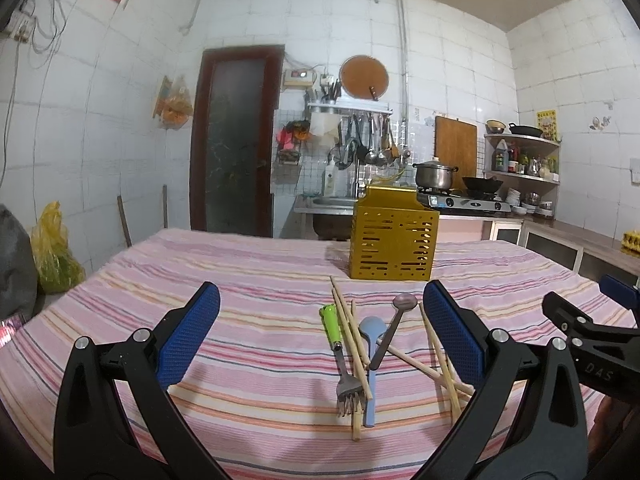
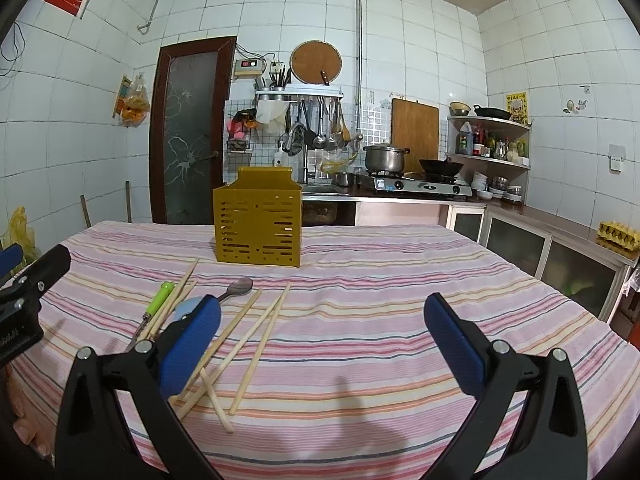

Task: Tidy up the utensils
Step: 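Grasp the green frog-handled fork with the left tool while the right tool grasps a wooden chopstick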

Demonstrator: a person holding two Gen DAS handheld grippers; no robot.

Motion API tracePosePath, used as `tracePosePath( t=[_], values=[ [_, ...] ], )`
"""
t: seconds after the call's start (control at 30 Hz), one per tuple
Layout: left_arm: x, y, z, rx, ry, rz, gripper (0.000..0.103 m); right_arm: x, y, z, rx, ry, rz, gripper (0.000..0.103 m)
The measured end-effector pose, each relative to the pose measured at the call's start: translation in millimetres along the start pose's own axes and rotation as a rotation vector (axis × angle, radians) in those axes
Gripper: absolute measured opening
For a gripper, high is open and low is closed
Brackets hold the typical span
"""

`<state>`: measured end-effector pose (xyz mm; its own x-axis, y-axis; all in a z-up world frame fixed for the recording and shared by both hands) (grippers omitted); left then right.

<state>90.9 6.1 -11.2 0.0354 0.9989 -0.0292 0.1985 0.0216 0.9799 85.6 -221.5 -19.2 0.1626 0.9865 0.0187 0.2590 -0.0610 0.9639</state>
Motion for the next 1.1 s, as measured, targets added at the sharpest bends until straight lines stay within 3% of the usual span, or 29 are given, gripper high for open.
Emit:
tracePosePath(
  t=[0.1,0.23,0.37,0.5,0.87,1.0,1.1],
  values=[
    [8,-6,16,0.096,0.036,-0.01,0.098,1,-4,11,0.066,0.003,-0.003,0.099],
    [12,-5,36,0.199,-0.01,0.007,0.098,2,-8,32,0.155,0.04,0.014,0.099],
    [21,6,49,0.213,-0.017,-0.036,0.098,2,-1,49,0.18,0.069,0.055,0.099],
    [26,19,65,0.209,0.025,0.012,0.098,4,6,64,0.187,0.042,0.026,0.099],
    [27,24,113,0.296,-0.003,0.025,0.098,7,27,99,0.219,0.005,0.005,0.099],
    [27,30,127,0.288,0.051,0.058,0.098,11,30,117,0.262,0.012,0.004,0.099],
    [27,33,137,0.306,0.026,0.017,0.098,17,32,127,0.28,0.013,-0.012,0.099]
  ],
)
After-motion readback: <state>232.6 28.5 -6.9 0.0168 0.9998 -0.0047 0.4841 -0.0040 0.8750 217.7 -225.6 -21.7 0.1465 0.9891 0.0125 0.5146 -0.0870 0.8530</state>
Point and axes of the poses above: each gripper's, at about its wrist camera, not at the fingertips, and z roughly the way its jaws point, x to its left, y to its top, the point moved 10 cm from there along z, roughly the way its jaws point, and after that the axes turned 2 degrees about z, right-handed, at the moved point
